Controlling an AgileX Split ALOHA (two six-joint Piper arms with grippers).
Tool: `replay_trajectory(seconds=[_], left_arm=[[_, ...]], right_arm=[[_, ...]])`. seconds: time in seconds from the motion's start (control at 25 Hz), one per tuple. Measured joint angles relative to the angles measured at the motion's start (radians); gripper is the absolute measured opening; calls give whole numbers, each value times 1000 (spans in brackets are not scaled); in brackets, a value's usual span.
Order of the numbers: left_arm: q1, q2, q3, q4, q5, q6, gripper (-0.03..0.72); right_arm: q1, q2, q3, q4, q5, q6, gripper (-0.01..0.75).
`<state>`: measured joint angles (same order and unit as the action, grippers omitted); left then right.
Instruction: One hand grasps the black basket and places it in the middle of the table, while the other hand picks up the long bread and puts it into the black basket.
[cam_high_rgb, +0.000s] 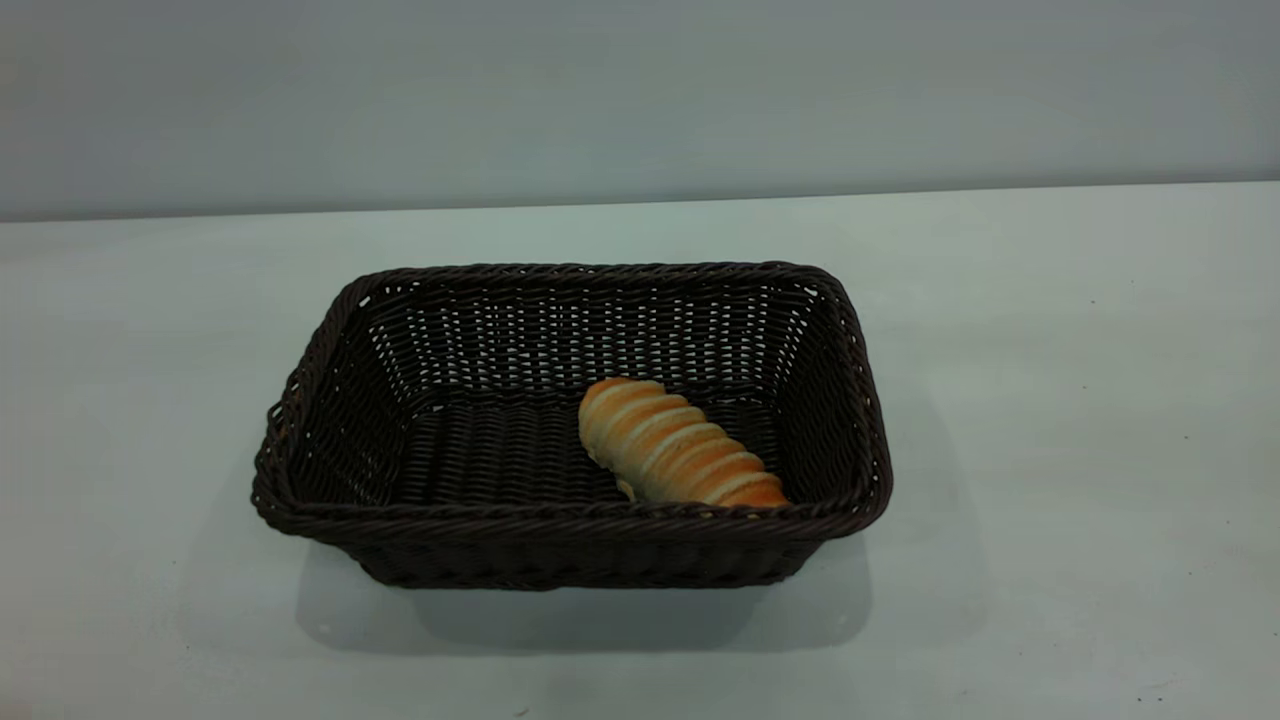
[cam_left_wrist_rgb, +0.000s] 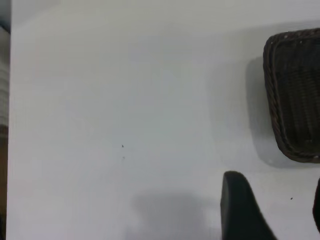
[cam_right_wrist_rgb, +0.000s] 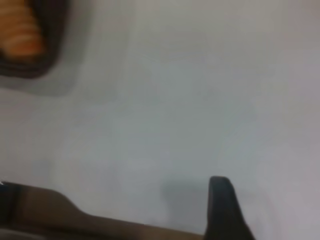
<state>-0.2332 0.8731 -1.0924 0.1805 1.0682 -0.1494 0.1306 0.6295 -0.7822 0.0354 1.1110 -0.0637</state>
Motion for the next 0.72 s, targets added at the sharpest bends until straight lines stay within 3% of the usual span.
replay_trajectory(seconds=[0.36,0.72], left_arm=[[0,-378,241,-8,17,-1,424],[0,-664,376,-8,82,-2,424]], right_arm=[[0,-200,15,80,64,-54,441],[0,-410,205,59,62,-65,441]])
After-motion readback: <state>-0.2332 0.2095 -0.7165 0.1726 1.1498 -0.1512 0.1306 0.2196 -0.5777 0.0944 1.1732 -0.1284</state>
